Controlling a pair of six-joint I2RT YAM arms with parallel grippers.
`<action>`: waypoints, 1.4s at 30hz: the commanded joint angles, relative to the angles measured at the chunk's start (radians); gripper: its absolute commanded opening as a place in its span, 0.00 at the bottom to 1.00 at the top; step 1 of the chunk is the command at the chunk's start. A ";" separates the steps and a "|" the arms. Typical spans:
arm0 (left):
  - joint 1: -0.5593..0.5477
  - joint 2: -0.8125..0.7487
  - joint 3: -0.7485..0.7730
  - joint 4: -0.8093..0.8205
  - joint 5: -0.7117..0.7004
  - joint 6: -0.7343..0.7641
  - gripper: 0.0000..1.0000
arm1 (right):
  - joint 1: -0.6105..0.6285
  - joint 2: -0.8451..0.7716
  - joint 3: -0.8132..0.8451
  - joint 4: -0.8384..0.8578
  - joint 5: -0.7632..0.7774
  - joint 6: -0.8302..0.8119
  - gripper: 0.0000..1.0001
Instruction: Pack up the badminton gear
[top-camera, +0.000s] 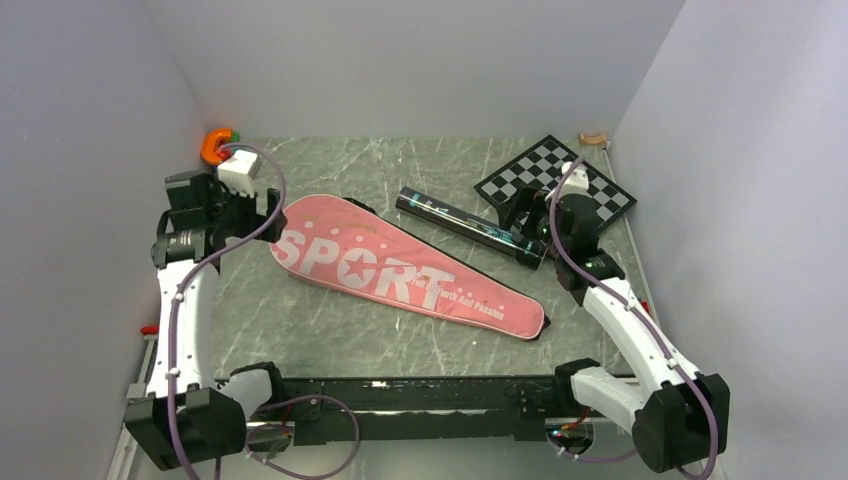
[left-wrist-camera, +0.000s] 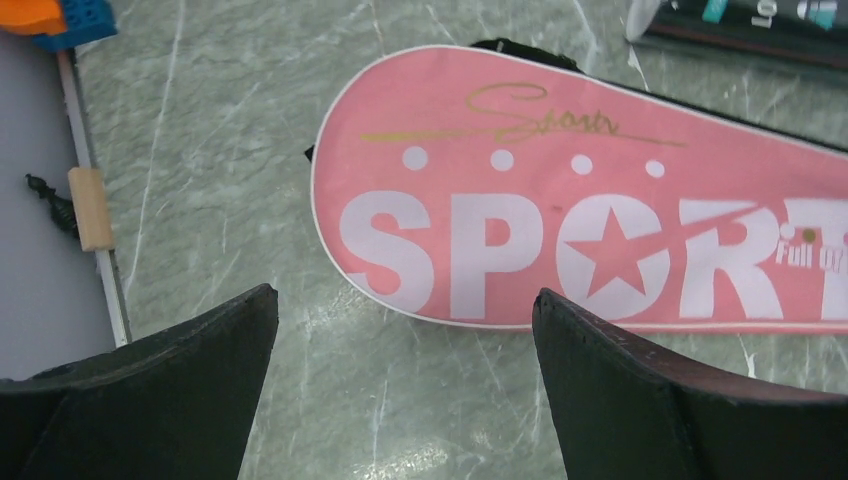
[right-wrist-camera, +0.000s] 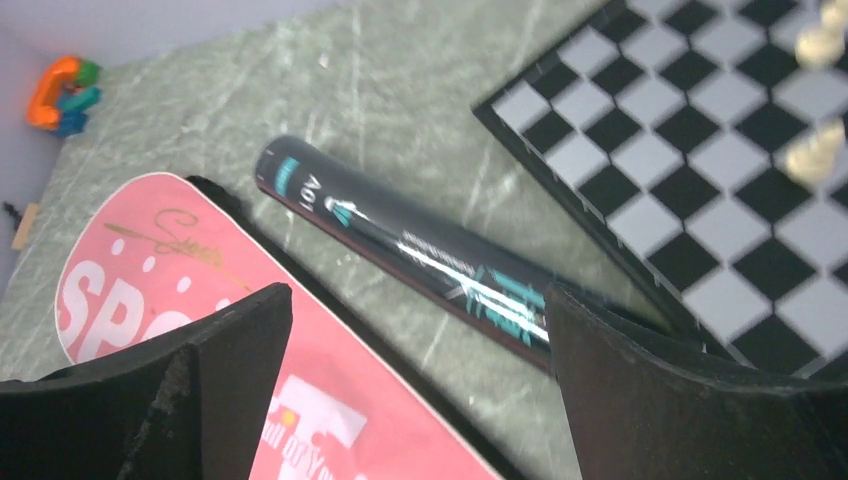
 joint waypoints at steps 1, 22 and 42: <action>0.117 -0.046 -0.066 0.136 0.106 -0.134 1.00 | 0.016 -0.046 -0.067 0.381 -0.092 -0.249 1.00; 0.233 -0.093 -0.842 1.256 0.186 -0.245 0.99 | -0.054 0.025 -0.609 1.040 0.555 -0.310 1.00; 0.076 0.035 -0.923 1.524 0.104 -0.282 0.99 | -0.159 0.262 -0.657 1.324 0.422 -0.376 1.00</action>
